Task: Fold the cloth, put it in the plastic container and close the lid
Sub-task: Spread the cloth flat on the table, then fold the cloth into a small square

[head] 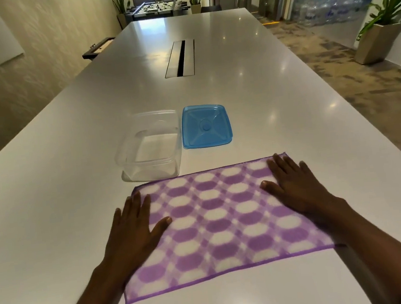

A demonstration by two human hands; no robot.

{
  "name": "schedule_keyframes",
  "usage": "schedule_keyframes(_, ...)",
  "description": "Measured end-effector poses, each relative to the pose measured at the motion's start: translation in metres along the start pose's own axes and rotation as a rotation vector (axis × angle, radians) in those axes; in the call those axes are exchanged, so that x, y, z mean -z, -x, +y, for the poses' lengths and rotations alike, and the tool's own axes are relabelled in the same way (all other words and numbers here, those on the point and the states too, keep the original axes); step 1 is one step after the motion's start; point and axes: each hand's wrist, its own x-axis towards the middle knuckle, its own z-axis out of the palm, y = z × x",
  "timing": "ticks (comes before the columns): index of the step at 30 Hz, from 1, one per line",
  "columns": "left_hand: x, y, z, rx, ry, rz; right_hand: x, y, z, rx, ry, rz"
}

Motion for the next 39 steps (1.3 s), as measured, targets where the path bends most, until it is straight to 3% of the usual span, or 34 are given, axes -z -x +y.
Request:
schedule_keyframes(5,0.006,0.005,-0.004,0.04,0.018,-0.051,0.003,0.007,0.023,-0.083,-0.04,-0.007)
schedule_keyframes(8,0.012,0.012,0.001,0.028,0.012,0.021,0.013,0.022,0.021,-0.121,-0.021,0.045)
schedule_keyframes(12,0.017,0.037,0.021,-0.071,0.086,0.157,0.022,0.066,-0.006,-0.015,-0.034,0.089)
schedule_keyframes(17,0.012,0.075,0.044,-0.217,0.115,0.052,0.028,0.116,-0.043,0.141,-0.145,0.005)
schedule_keyframes(23,0.03,0.101,0.01,-0.398,0.102,0.117,0.041,0.147,-0.015,0.225,-0.083,0.066)
schedule_keyframes(28,0.034,0.111,-0.035,-0.447,-0.001,0.084,0.035,0.162,0.013,0.281,0.035,0.061)
schedule_keyframes(35,0.022,0.11,-0.054,-0.533,-0.015,0.257,0.03,0.155,0.013,0.328,0.059,0.189)
schedule_keyframes(39,0.019,0.111,-0.052,-0.576,-0.008,0.29,0.028,0.154,0.011,0.328,0.063,0.18)
